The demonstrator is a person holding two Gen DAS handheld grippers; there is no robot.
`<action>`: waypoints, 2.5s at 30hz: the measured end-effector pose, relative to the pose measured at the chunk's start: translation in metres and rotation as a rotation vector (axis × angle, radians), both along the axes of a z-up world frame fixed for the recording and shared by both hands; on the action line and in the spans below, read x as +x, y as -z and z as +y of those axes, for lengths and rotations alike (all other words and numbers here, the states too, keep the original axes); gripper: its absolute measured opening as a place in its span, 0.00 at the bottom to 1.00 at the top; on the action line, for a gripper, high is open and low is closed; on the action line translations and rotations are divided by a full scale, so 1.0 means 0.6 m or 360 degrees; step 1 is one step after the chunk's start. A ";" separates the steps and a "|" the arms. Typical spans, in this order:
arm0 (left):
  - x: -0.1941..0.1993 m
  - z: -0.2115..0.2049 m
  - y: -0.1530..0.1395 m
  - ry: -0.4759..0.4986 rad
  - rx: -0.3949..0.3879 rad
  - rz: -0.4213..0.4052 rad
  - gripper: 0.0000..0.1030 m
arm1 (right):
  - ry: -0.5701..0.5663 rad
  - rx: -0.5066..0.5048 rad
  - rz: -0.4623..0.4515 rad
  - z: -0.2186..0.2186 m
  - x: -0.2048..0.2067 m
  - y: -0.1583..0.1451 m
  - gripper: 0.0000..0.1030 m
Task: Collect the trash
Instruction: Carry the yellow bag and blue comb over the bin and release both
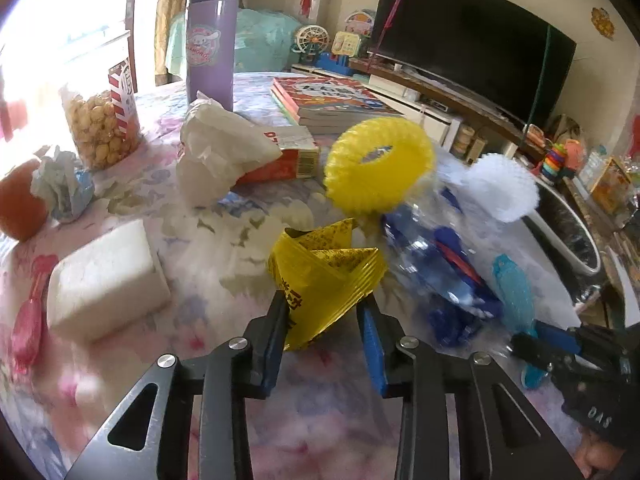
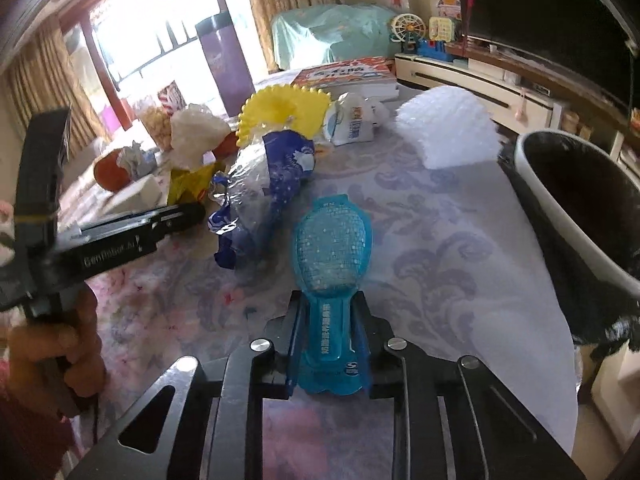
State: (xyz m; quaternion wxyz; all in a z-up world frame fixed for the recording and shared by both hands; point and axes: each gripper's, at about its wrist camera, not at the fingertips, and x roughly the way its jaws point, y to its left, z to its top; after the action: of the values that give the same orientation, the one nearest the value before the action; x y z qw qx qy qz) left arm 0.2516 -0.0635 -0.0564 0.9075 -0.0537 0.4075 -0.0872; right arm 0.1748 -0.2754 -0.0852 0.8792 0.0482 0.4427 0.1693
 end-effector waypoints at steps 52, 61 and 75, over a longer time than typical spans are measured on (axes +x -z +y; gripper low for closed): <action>-0.003 -0.292 -0.075 0.0562 -0.0049 -0.0123 0.30 | 0.0494 0.0214 -0.0147 -0.303 -0.031 -0.065 0.20; 0.046 -0.337 -0.075 0.0595 -0.0029 -0.0133 0.30 | 0.0530 0.0200 -0.0144 -0.335 0.004 -0.067 0.20; 0.110 -0.388 -0.064 0.0627 -0.0022 -0.0093 0.31 | 0.0545 0.0196 -0.0107 -0.369 0.060 -0.062 0.20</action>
State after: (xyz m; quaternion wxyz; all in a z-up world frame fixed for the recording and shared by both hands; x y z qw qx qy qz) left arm 0.3177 -0.2964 -0.0180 0.8839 0.0234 0.3829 -0.2675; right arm 0.2107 -0.4971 -0.0482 0.9048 0.1711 0.3872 0.0454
